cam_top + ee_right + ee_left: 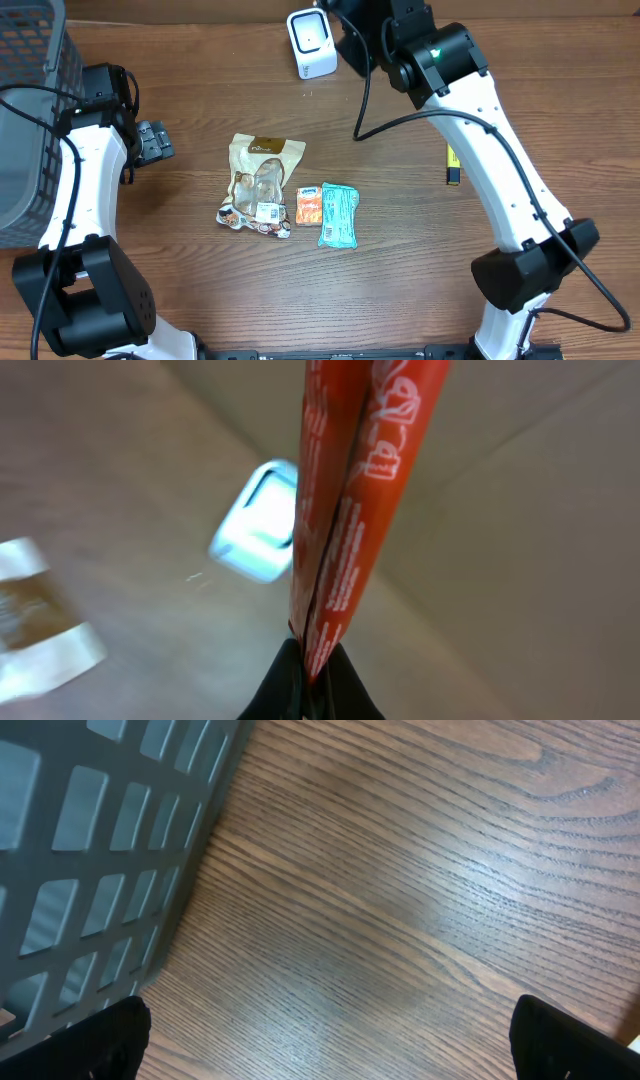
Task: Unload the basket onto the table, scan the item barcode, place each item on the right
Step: 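Carry the red bar to the white scanner and hold it there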
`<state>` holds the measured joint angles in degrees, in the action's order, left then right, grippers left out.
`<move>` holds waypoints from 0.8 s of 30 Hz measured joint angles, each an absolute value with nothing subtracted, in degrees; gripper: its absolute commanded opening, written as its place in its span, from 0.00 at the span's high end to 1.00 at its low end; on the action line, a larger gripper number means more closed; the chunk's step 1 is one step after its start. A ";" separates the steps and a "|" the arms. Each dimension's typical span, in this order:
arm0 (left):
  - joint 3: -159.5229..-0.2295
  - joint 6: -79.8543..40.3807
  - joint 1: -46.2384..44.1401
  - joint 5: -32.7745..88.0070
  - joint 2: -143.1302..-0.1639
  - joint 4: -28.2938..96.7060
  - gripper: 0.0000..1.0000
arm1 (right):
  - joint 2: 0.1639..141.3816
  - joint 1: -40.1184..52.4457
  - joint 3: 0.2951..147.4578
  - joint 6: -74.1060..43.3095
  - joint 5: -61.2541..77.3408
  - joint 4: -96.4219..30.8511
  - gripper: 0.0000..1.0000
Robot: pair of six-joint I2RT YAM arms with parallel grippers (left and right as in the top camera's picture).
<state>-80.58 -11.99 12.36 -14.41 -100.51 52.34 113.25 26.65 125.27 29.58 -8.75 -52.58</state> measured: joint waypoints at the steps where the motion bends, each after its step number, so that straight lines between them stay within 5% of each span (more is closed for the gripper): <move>1: -80.58 -11.99 12.36 -14.41 -100.51 52.31 0.00 | 113.80 26.65 125.29 30.68 -9.76 -50.98 0.97; 24: -80.58 -11.99 12.36 -14.41 -100.51 52.31 0.00 | 138.67 26.65 125.38 46.85 -33.85 -18.83 0.96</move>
<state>-80.58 -11.99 12.36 -14.41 -100.51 52.31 138.67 26.65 125.38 46.85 -33.85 -18.83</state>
